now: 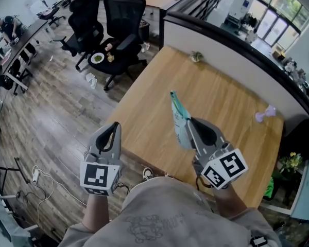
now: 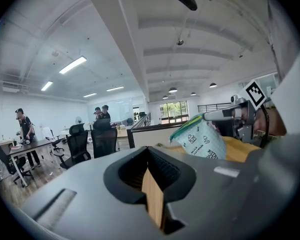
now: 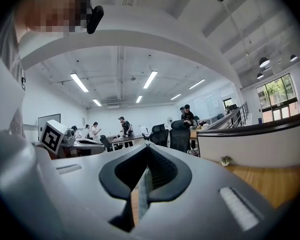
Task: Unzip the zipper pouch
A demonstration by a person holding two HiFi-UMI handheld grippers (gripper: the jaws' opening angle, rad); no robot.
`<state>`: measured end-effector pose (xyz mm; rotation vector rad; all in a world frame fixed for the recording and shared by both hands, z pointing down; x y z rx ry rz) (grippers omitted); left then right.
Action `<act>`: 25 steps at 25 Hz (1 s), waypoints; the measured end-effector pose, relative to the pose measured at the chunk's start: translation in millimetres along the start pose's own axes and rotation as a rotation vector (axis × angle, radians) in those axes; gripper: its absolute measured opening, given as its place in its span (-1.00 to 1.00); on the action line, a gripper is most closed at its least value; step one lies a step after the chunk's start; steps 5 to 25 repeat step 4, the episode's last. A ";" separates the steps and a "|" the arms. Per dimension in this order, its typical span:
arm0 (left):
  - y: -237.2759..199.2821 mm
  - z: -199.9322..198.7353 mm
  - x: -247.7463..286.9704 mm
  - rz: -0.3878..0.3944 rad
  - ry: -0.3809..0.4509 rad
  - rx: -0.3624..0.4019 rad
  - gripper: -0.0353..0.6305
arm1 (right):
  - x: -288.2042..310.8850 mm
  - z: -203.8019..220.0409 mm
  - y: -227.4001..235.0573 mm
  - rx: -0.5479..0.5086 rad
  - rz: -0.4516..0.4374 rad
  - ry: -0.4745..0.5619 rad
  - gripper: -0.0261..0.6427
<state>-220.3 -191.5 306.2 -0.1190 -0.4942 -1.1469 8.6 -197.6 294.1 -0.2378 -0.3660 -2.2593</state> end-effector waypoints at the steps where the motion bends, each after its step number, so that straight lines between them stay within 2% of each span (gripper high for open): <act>1: -0.4 -0.7 -1.9 0.000 0.001 0.000 -0.90 | 0.1 -0.9 -0.7 -0.002 0.000 0.000 -0.88; 25: -2.9 -3.2 -8.2 -0.003 0.005 0.002 -0.90 | 0.9 -3.8 -3.2 -0.007 0.000 0.001 -0.88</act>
Point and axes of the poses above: the fingertips, and each gripper's own axes: x forward along the fingers, y to its right, z out of its underside, the point moved 3 cm from there along -x, backward along the fingers, and after that the axes turned 13 degrees about -y, right-handed, at the moved point
